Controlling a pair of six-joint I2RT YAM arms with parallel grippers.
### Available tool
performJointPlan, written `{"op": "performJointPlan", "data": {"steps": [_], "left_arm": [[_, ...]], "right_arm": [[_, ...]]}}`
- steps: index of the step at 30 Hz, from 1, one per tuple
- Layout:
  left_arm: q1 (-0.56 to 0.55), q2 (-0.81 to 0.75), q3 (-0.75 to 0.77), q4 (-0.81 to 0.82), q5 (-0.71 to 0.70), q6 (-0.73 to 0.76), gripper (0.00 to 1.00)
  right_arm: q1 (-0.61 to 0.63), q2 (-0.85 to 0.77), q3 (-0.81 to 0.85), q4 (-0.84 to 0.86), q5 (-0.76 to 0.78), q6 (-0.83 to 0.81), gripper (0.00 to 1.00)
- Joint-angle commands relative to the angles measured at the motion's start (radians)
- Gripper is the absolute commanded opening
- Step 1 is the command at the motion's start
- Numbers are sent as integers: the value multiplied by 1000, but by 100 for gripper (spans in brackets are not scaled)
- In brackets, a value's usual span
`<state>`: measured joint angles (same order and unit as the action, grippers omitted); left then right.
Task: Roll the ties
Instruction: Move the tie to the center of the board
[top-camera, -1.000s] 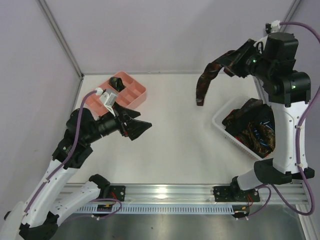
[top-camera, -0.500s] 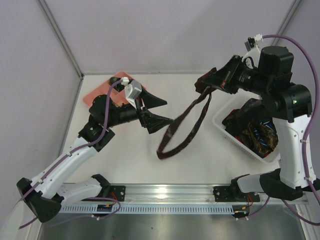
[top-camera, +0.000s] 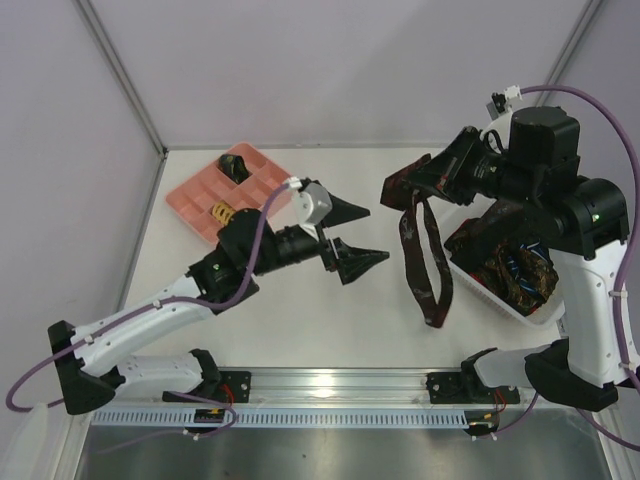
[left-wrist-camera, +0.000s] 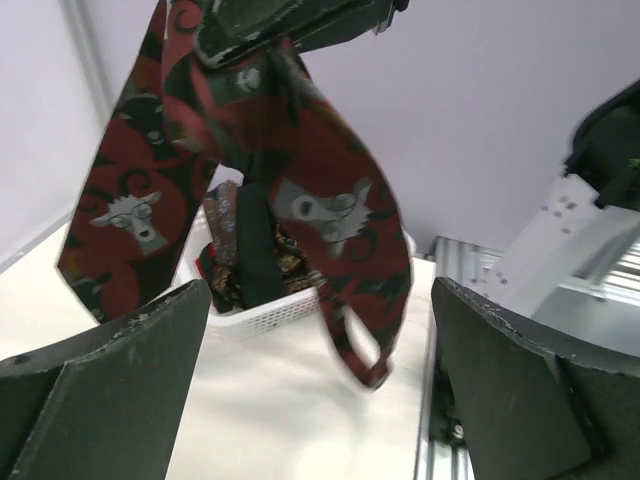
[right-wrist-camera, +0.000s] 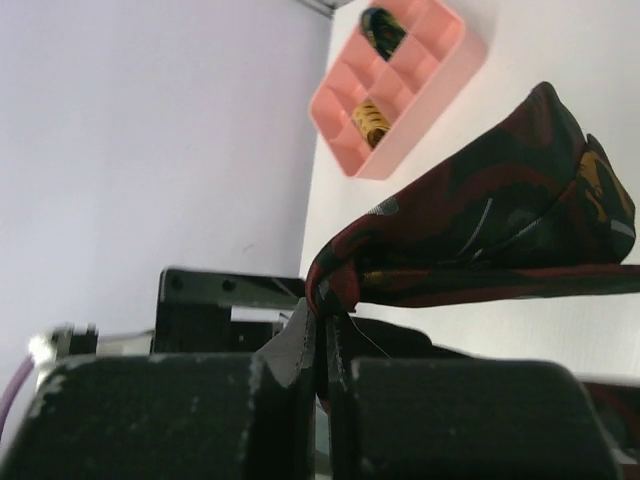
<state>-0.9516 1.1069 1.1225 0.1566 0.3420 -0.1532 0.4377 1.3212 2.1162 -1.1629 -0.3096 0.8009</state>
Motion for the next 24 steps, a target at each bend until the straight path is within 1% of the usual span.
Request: {"op": "performJointPlan", "data": {"steps": [1, 2, 3, 4, 5, 7, 8, 10, 11, 12, 14, 15, 19, 24], "left_arm": [[-129, 27, 57, 14, -340, 121, 100], [-154, 37, 74, -15, -486, 132, 100], [-174, 44, 85, -15, -526, 141, 100], [-215, 50, 97, -12, -597, 147, 100], [-231, 68, 108, -9, -680, 136, 100], [-257, 90, 141, -28, -728, 135, 100], [-268, 117, 157, -35, -750, 144, 100], [-303, 152, 195, -40, -836, 184, 100], [-314, 186, 206, -38, -853, 232, 100], [-331, 197, 212, -17, -879, 254, 100], [-346, 206, 192, 42, -888, 315, 100], [-352, 208, 172, 82, -865, 325, 100], [-366, 232, 177, 100, -828, 342, 100], [-372, 281, 195, 133, -834, 340, 100]], "right_arm": [[7, -22, 7, -72, 148, 61, 0], [6, -23, 10, -93, 164, 70, 0], [7, -23, 10, -99, 179, 86, 0], [7, -25, 13, -110, 217, 95, 0], [9, -24, 19, -133, 239, 106, 0], [9, -22, 22, -152, 301, 130, 0], [12, -17, 27, -179, 309, 142, 0], [13, -13, 28, -207, 387, 185, 0], [16, -14, 27, -210, 401, 202, 0], [15, -14, 21, -210, 412, 233, 0], [18, -11, 21, -205, 437, 253, 0], [18, -8, 25, -207, 441, 261, 0], [18, 18, 44, -201, 437, 284, 0], [22, 23, 62, -198, 435, 288, 0]]}}
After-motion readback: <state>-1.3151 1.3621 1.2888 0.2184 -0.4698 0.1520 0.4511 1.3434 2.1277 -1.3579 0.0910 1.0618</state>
